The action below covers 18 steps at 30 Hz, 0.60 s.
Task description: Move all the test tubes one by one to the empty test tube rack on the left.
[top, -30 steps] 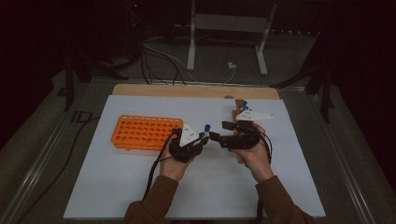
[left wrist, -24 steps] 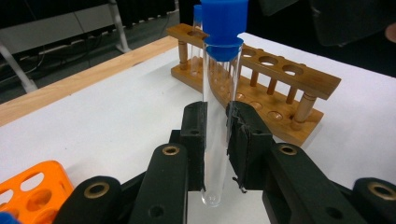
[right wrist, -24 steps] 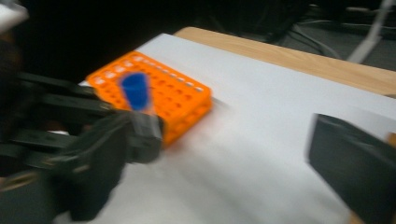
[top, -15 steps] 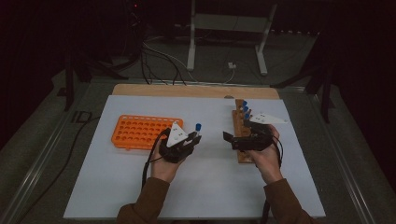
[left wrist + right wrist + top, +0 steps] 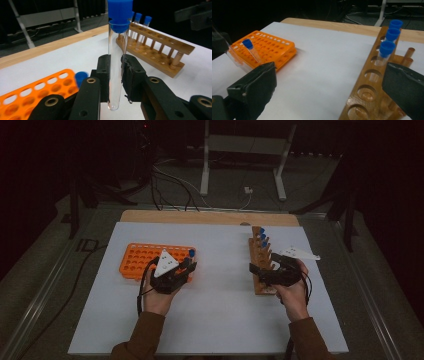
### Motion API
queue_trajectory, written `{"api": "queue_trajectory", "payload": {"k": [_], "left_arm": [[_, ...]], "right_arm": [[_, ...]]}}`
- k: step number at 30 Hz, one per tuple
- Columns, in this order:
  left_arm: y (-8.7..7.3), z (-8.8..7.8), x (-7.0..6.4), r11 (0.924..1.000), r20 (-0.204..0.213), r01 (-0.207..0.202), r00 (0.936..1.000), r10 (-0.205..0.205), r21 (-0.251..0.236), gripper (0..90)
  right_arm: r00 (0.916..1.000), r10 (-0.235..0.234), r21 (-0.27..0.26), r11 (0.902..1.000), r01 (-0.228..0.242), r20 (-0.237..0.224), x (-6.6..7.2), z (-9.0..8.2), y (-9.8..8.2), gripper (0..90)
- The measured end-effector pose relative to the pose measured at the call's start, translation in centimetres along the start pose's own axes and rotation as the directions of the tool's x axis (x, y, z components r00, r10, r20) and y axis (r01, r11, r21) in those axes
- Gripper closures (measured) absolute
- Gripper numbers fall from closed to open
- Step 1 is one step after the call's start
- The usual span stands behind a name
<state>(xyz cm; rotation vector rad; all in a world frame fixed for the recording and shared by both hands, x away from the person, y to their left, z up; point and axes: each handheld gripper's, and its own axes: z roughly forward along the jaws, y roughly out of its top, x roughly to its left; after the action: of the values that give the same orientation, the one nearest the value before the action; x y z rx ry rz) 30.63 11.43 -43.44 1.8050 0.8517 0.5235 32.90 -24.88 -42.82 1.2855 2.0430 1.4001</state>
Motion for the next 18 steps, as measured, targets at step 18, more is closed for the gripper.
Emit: {"api": "queue_trajectory", "payload": {"k": [18], "left_arm": [[-1.7,0.2,2.3,0.9995,-0.107,0.031,0.9938,-0.031,-0.008,76.6]], "right_arm": [[0.9988,-0.003,-0.023,0.9997,0.004,0.048,-0.7,-1.0,-0.4,0.0]]}}
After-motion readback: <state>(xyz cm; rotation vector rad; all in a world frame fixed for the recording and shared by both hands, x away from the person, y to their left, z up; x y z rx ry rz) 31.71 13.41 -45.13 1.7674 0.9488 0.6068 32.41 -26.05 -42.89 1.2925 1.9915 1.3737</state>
